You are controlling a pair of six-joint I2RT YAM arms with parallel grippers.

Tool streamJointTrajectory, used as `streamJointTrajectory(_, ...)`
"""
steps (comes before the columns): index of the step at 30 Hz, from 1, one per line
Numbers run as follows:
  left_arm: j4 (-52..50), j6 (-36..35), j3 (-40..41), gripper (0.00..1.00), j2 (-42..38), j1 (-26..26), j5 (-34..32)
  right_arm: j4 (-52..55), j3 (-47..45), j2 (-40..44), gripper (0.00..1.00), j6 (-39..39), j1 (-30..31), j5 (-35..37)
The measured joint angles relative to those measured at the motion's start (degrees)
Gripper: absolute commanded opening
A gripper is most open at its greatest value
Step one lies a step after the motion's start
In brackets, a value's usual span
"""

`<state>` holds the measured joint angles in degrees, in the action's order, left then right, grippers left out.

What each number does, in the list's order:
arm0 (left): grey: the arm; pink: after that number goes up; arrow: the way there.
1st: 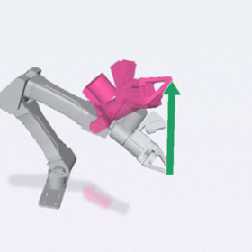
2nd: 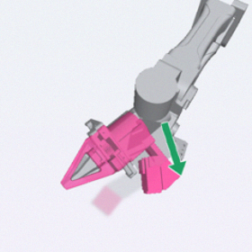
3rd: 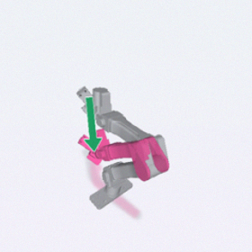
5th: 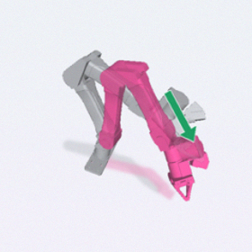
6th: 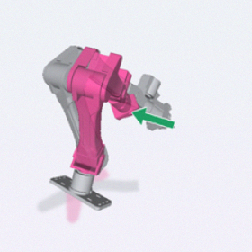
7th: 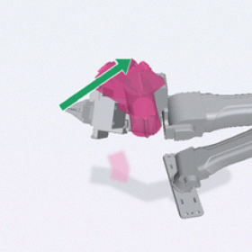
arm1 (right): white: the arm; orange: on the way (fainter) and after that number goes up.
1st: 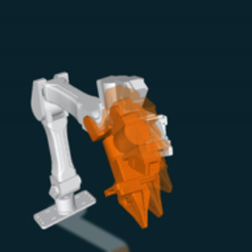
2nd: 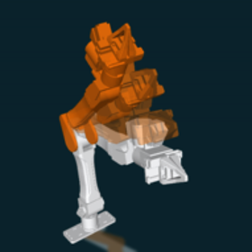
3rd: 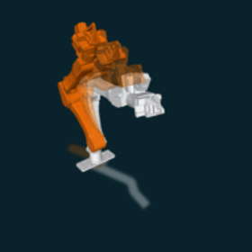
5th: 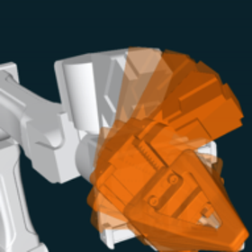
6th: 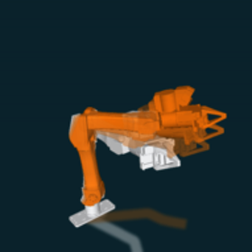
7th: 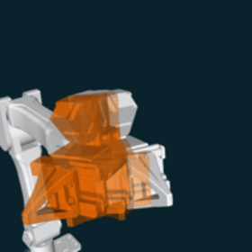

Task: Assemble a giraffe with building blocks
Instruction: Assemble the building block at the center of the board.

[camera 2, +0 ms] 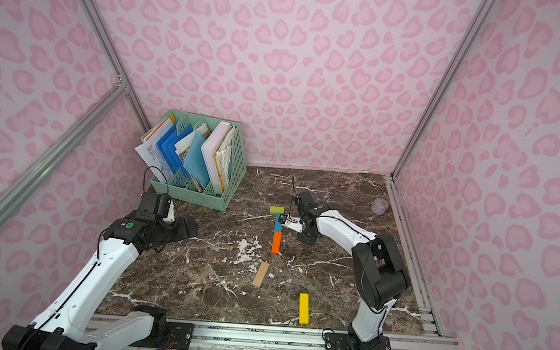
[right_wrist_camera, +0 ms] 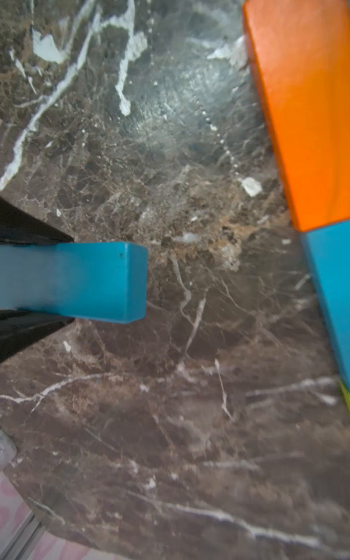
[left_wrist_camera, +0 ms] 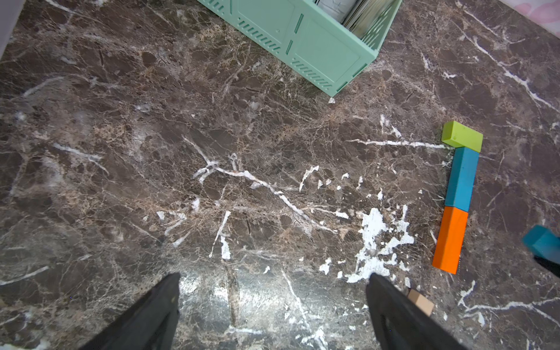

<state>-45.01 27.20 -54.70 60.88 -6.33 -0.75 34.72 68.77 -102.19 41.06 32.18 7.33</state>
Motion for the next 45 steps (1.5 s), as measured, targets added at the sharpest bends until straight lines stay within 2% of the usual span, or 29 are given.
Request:
streamJointTrajectory(9, 0.00, -0.17, -0.02, 0.98, -0.02, 0.04, 0.20, -3.28, -3.39, -2.91, 0.00, 0.09, 3.63, 0.81)
streamJointTrajectory(12, 0.00, -0.17, -0.02, 0.98, -0.11, 0.04, 0.20, -4.46, -3.93, -2.69, 0.04, 0.57, 4.52, 0.96)
streamJointTrajectory(17, 0.00, -0.35, -0.02, 0.98, -0.13, 0.11, 0.20, -5.46, -4.81, -2.23, 0.35, 0.98, 4.74, 0.85)
streamJointTrajectory(18, 0.00, -0.35, -0.02, 0.98, -0.13, 0.13, 0.20, -5.75, -5.05, -2.12, 0.44, 1.01, 4.76, 0.83)
streamJointTrajectory(20, 0.00, -0.35, -0.02, 0.99, -0.15, 0.17, 0.22, -6.56, -5.38, -1.92, 0.48, 1.16, 4.83, 0.63)
streamJointTrajectory(25, 0.00, -0.35, -0.02, 0.98, -0.22, 0.15, 0.22, -7.54, -5.22, -1.88, 0.48, 1.33, 4.70, -2.27)
streamJointTrajectory(35, 0.00, -0.35, -0.02, 0.99, -0.57, 0.15, 0.20, -6.91, -4.17, -2.54, 0.24, 0.52, 3.32, -10.19)
streamJointTrajectory(45, 0.00, -0.35, -0.02, 0.98, -0.55, 0.22, 0.20, -6.56, -5.73, -1.42, 0.23, 0.35, 4.92, -13.84)
